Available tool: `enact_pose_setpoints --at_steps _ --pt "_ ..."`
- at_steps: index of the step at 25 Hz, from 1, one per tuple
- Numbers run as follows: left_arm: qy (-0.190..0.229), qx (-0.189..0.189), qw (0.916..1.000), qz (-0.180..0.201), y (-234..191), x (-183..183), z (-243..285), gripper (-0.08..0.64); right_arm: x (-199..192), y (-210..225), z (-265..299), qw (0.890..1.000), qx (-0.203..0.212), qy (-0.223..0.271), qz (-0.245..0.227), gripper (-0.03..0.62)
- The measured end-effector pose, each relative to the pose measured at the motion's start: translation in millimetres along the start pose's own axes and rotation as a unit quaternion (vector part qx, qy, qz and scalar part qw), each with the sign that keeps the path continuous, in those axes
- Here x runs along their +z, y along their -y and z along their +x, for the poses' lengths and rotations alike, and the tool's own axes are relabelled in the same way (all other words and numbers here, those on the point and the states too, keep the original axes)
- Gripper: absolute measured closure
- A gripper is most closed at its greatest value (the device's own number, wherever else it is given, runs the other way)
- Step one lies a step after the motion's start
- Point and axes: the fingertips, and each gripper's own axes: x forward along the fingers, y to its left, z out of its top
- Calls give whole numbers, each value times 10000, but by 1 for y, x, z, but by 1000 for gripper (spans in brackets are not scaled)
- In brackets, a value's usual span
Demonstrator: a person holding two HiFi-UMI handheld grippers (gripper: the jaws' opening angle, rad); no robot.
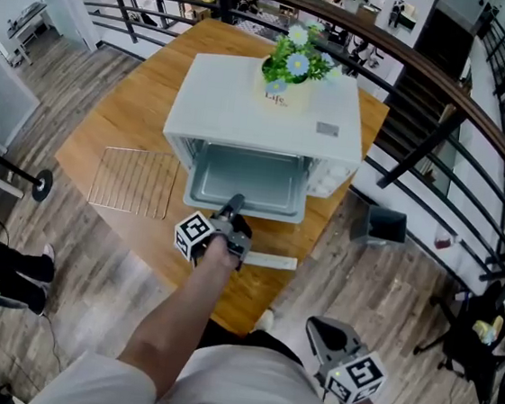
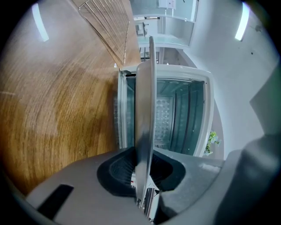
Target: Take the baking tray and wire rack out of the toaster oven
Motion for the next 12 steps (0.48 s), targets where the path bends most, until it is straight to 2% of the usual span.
enact_pose_setpoints --at_steps 12 --pt "37 38 9999 -106 3 -10 -21 500 -1 -4 -6 9998 168 -54 -61 591"
